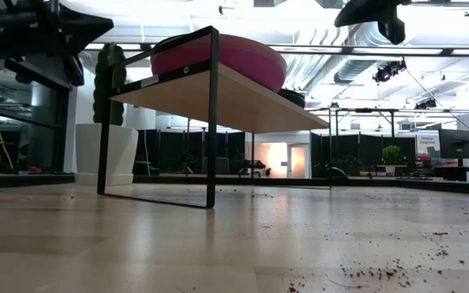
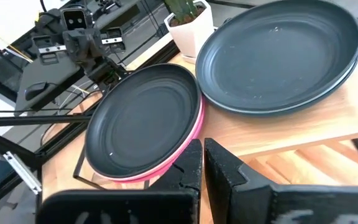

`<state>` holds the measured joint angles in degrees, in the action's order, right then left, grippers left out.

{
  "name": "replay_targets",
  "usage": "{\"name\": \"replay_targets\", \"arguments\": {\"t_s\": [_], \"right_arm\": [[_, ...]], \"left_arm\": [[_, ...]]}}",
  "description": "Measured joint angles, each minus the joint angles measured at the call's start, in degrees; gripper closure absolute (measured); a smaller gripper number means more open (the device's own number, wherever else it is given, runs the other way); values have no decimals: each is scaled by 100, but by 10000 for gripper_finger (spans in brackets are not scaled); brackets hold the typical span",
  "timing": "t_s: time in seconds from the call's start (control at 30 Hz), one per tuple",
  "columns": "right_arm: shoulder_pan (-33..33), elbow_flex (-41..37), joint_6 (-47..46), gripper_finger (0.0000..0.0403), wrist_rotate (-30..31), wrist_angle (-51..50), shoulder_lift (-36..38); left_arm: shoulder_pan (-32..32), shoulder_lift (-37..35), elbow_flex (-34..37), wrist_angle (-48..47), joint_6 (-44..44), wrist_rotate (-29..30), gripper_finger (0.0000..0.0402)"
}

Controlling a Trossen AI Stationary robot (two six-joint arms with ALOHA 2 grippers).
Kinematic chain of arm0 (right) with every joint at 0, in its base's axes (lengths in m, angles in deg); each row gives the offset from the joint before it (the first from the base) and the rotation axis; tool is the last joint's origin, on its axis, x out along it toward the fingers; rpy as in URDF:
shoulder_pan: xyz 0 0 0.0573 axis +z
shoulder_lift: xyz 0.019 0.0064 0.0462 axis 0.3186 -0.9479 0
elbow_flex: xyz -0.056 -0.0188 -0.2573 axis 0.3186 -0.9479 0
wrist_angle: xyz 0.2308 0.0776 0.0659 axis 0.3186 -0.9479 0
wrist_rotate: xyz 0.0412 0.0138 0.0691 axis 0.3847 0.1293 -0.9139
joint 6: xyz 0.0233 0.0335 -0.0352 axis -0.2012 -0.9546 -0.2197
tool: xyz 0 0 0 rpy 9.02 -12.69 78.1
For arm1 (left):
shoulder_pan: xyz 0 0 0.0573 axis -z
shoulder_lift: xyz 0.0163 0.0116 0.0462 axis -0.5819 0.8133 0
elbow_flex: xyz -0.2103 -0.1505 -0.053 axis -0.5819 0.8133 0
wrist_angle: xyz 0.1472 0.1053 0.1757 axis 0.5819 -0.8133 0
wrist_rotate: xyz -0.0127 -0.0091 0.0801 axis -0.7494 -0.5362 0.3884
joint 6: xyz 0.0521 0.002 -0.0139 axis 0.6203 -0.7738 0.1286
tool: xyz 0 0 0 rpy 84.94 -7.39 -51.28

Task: Place and stack plates onto a shelf
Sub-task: Return to Home Position

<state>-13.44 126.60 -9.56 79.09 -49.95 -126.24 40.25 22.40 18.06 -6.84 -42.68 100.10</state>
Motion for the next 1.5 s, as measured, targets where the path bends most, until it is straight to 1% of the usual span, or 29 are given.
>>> {"name": "replay_targets", "arguments": {"t_s": [0.2,0.23,0.3,0.37,0.43,0.53,0.73,0.83,0.97,1.07,1.13,1.27,1.4,1.5], "right_arm": [[185,0,-102,402,2,-25,1],[217,0,-102,402,2,-49,4],[284,0,-102,402,2,-123,9],[338,0,-102,402,2,-222,9],[393,0,-100,402,2,-364,9],[510,0,-100,402,-5,-648,29],[865,0,-42,402,-96,-1547,414],[1115,-6,12,402,-92,-1912,839],[1503,-351,45,402,-45,-1867,1667],[1782,-933,-52,402,-28,-1434,2433],[1944,-1471,-72,402,-30,-935,2935],[2125,-2529,300,402,-29,150,3805],[2005,-3187,638,403,170,780,4504],[1778,-3530,644,403,52,886,4907]], "left_arm": [[-12,-4,0,-70,771,-88,401],[-15,-4,0,-151,950,-179,401],[-14,-18,-1,-448,1268,-541,401],[-13,-87,-36,-948,1420,-888,401],[-11,-184,-72,-1436,1344,-1035,401],[-11,-364,-72,-2053,1057,-1056,401],[-11,-661,-72,-2662,597,-1057,401],[-11,-699,-72,-2768,282,-1053,401],[-12,-695,-72,-2881,286,-1035,401],[-13,-695,-72,-2883,240,-1033,401],[-13,-695,-72,-2883,238,-1030,401],[-13,-693,-72,-2883,232,-1030,401],[-12,-693,-72,-2883,230,-1029,401],[-12,-693,-72,-2883,230,-1027,402]]}}
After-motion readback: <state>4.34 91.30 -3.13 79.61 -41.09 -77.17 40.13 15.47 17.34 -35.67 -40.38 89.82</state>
